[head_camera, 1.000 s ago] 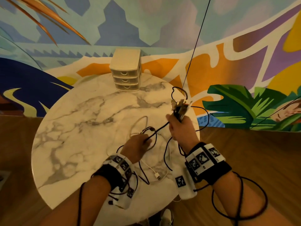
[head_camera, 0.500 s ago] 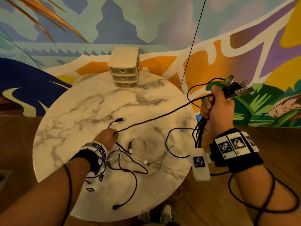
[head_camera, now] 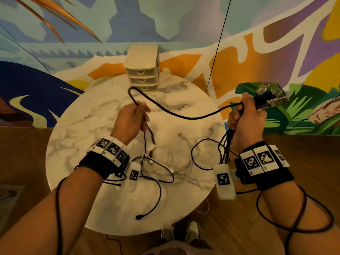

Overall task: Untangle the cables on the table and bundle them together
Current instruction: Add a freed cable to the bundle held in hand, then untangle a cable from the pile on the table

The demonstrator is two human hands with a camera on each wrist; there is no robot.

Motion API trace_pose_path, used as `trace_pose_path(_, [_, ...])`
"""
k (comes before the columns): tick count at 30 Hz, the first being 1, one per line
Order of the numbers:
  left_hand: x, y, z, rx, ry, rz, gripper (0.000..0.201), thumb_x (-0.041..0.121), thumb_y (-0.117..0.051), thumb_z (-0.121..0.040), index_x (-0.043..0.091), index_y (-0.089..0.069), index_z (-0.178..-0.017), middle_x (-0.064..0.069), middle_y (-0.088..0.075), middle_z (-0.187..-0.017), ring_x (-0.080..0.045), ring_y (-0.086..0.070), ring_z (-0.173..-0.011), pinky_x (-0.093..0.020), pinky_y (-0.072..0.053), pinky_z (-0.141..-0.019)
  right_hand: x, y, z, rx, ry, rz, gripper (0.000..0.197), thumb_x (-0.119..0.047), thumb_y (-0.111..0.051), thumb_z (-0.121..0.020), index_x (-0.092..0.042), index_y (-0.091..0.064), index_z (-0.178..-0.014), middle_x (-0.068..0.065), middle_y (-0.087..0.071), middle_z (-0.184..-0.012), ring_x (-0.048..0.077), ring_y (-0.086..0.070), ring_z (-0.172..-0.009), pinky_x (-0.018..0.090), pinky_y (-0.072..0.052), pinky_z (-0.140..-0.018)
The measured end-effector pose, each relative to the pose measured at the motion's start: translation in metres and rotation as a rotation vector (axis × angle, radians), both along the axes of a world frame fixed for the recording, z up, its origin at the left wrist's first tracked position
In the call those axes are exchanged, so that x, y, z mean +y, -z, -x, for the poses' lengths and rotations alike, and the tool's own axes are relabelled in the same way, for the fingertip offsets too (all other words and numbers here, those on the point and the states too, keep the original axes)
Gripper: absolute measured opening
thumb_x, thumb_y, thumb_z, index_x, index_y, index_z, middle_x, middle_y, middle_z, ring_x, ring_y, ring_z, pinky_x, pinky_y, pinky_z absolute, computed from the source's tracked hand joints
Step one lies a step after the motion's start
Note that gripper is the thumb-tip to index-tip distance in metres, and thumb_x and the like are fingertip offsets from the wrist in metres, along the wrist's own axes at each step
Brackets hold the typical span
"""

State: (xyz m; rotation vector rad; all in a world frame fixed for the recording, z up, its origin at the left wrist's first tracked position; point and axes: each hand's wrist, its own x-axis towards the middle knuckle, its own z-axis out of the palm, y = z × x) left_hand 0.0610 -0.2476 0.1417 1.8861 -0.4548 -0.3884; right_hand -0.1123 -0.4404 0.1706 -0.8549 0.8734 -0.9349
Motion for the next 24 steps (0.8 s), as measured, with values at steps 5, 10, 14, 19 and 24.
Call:
trace_pose_path(5, [-0.017,0.029,0.086,0.392,0.537,-0.168,0.036,0.025,-0.041,-0.101,0.001,-0.063,-0.085,-0.017,-0.065,-0.070,-0.026,-0.059,-0.050,-0.031,-0.052,-0.049,-0.010,-0.004,0.028,0.026,0.033,0.040,0.030,-0.027,-0.055,-0.094,-0.017,-0.036,-0.073,-0.005,-0.039,-0.052,0.010,-0.030,-0.040,0.019,-0.020,-0.040])
trace_pose_path(10, [-0.027,0.087,0.164,0.278,1.166,-0.674,0.043,0.042,-0.047,-0.096,0.004,-0.065,-0.104,-0.014,-0.067,-0.104,-0.026,-0.064,-0.082,-0.040,-0.052,-0.076,-0.028,-0.011,0.082,0.036,0.106,0.138,0.030,-0.021,-0.053,-0.096,-0.016,-0.034,-0.074,-0.008,-0.038,-0.049,0.008,-0.031,-0.038,0.018,-0.024,-0.039])
trace_pose_path(14, [-0.048,0.092,0.158,-0.374,1.345,-1.166,0.048,0.051,-0.042,-0.095,0.010,-0.061,-0.112,-0.010,-0.059,-0.121,-0.026,-0.055,-0.110,-0.036,-0.043,-0.094,-0.040,-0.008,0.126,0.105,0.098,0.224,0.038,-0.021,-0.053,-0.096,-0.017,-0.034,-0.063,-0.007,-0.033,-0.046,0.011,-0.027,-0.037,0.021,-0.022,-0.040])
trace_pose_path(19, [-0.118,-0.001,0.189,0.093,0.840,-0.107,0.041,0.046,-0.058,-0.084,0.022,-0.053,-0.117,0.004,-0.058,-0.111,-0.012,-0.060,-0.064,-0.027,-0.051,-0.059,-0.042,0.004,0.164,0.247,0.084,0.280,0.041,-0.025,-0.055,-0.095,-0.022,-0.037,-0.057,-0.004,-0.033,-0.049,0.012,-0.026,-0.040,0.025,-0.020,-0.043])
trace_pose_path(24, [-0.170,-0.038,0.247,-0.023,1.081,-0.007,0.013,0.021,-0.048,-0.097,0.013,-0.057,-0.093,0.003,-0.062,-0.069,-0.005,-0.054,-0.050,-0.021,-0.045,-0.050,-0.049,-0.001,0.195,0.361,0.110,0.353,0.042,-0.030,-0.058,-0.093,-0.018,-0.041,-0.057,-0.008,-0.039,-0.044,0.008,-0.034,-0.038,0.022,-0.029,-0.041])
